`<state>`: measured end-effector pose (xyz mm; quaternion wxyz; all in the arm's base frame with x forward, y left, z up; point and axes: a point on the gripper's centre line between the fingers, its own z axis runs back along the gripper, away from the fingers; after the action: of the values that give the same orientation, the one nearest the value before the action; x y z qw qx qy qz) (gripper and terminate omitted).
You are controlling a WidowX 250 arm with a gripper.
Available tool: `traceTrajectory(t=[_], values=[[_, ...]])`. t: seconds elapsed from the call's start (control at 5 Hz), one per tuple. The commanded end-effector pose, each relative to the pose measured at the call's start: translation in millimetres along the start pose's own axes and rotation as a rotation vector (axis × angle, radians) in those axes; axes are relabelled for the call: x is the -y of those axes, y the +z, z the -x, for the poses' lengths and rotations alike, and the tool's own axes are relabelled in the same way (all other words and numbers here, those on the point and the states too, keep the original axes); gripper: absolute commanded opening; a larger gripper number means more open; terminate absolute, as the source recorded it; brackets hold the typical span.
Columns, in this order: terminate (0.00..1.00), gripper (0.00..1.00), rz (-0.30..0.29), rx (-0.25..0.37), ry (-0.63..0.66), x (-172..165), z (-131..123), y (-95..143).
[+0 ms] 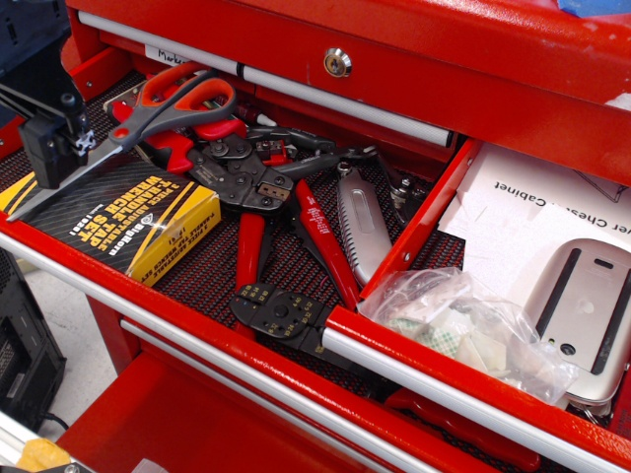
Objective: Pick up scissors and put into drawer
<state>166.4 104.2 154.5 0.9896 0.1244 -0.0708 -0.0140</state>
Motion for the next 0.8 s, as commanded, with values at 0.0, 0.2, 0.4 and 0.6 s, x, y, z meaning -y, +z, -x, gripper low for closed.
traceTrajectory(t=[0.0, 0.2, 0.4, 0.6], values=[[0.0, 1.0, 0.0, 0.0, 0.0, 0.0, 0.0, 0.0], [0.0, 1.0, -0.004, 0.045, -0.058, -41.2, -28.0, -9.7], [0.0, 1.0, 0.016, 0.069, -0.107, -58.4, -57.5, -17.3], [0.0, 1.0, 0.048, 0.097, -0.112, -65.1, -80.2, -36.8]])
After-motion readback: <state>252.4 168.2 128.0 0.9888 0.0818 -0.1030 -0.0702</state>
